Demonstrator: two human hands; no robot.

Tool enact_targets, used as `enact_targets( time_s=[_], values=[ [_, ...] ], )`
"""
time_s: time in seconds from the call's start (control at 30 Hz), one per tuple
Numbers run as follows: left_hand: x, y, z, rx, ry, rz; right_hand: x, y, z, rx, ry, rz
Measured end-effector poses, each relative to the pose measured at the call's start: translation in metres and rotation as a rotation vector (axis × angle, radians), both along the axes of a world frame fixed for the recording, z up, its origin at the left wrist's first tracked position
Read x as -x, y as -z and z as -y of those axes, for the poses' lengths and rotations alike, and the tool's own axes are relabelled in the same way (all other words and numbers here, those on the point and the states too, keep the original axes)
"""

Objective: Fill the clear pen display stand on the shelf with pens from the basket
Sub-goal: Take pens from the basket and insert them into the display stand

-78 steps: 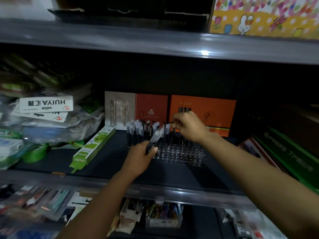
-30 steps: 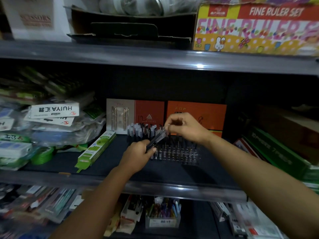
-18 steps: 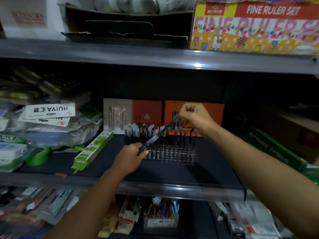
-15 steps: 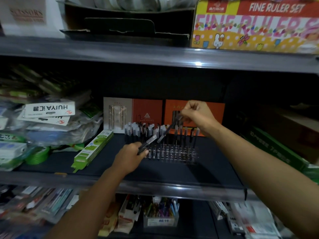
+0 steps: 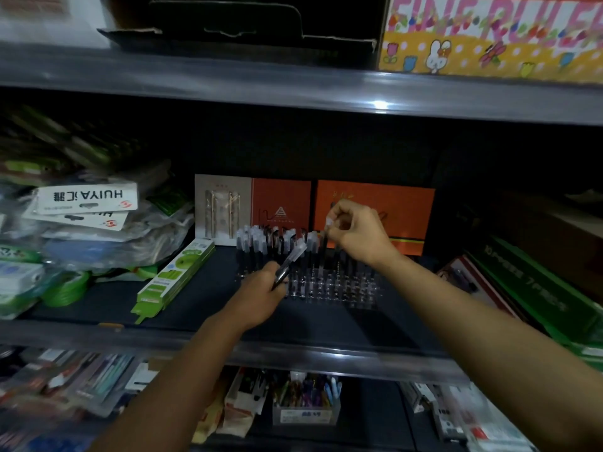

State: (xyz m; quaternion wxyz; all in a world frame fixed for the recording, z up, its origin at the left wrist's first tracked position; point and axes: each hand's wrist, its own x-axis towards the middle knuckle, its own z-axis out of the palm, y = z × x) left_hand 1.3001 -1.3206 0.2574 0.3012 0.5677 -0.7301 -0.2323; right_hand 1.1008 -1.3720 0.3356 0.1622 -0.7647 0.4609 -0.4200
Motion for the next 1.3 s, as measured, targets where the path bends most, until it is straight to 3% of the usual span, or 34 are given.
enact_targets(
  time_s=[0.7, 0.97, 1.2, 1.3],
  values=[
    [-0.004, 0.006, 0.002, 0.12, 0.005, -0.011, -0.008, 0.008, 0.009, -0.001, -0.027, -0.065],
    [-0.003, 0.007, 0.002, 0.096, 0.022, -0.017, -0.011, 0.022, 0.017, -0.02, -0.065, -0.359],
    [-0.008, 0.011, 0.003, 0.063, 0.021, -0.01, -0.01, 0.016, 0.018, 0.039, -0.064, -0.475],
    [-0.009, 0.011, 0.003, 0.062, 0.02, -0.014, -0.008, 0.006, 0.014, 0.072, -0.164, -0.492]
  ],
)
